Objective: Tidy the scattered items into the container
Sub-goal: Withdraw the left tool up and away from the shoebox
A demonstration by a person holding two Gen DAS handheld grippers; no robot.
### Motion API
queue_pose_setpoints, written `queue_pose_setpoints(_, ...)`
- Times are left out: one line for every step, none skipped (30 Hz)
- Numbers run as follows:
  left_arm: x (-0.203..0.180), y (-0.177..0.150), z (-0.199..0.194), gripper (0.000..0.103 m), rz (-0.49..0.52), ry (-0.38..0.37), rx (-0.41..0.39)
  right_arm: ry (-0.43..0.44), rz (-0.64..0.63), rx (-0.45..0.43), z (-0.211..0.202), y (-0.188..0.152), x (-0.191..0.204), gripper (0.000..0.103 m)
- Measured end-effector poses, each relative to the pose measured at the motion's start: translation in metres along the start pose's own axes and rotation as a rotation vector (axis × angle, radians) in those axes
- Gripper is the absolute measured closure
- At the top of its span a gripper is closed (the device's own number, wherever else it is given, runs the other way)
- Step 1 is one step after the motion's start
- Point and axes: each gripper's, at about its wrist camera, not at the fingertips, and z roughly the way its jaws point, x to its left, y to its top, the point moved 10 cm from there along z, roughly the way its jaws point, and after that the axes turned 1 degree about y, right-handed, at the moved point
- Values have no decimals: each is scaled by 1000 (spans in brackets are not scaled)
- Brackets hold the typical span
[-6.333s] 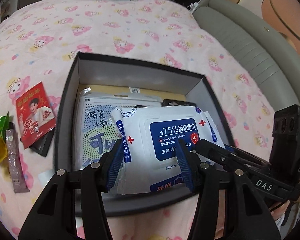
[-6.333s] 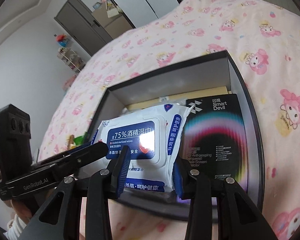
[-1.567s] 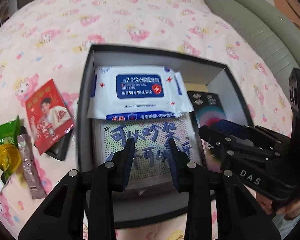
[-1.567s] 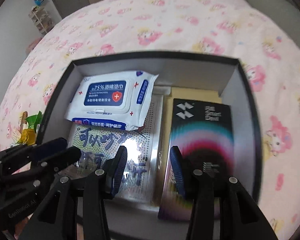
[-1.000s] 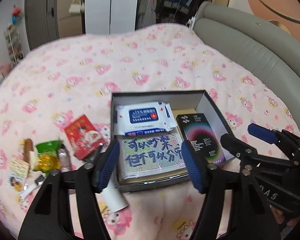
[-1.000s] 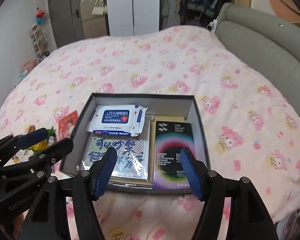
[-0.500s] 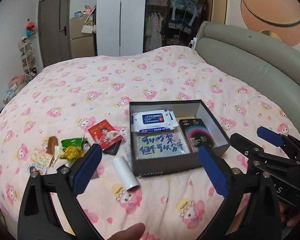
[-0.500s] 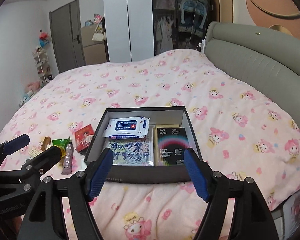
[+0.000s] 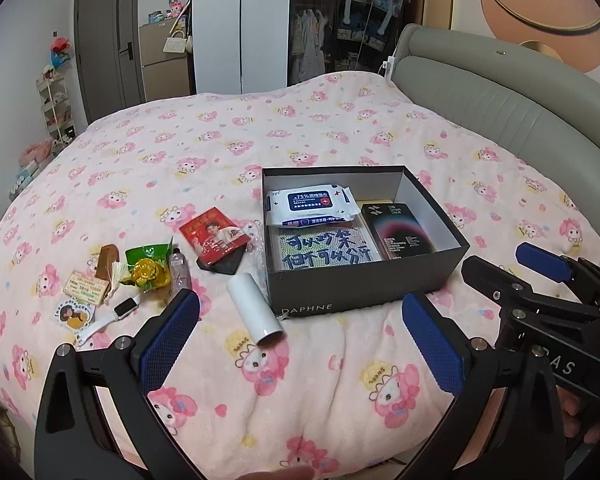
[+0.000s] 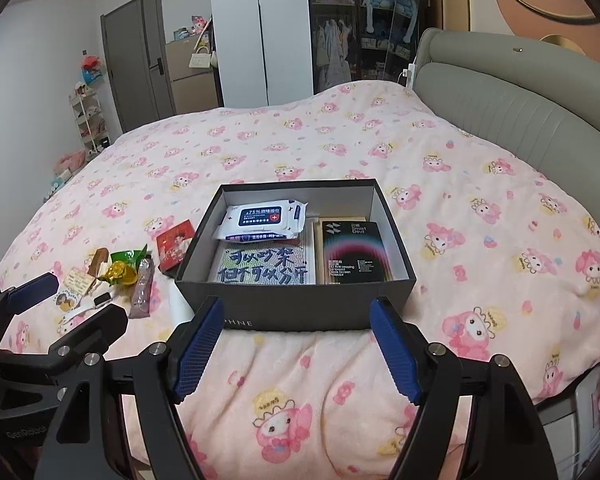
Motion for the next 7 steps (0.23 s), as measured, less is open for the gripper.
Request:
queue_pose_setpoints(0,0,0,1,1,1,-1,0,0,-1,0,0,0,30)
queue_pose_setpoints(0,0,-1,1,3,2,-2,-1,-1,-2,0,0,0,30)
queue_pose_setpoints(1,-1,-1,1,5,3,-3,-1,-2,-2,-1,-1,0,30)
queue_pose_setpoints(1,-1,-1,1,6,4,-4,0,-1,-1,-1,-2,1,30)
queue_pose_setpoints(0,-1,-2,1,8,4,-5,2,0,-1,-1,-2,1,30)
queue_pose_setpoints(0,-1,-2,1,10,4,-6,4,2,0,-1,-3,1,30)
queue_pose_setpoints(0,-1,-2,1,11,4,-6,5,2,1,-1,-3,1,30)
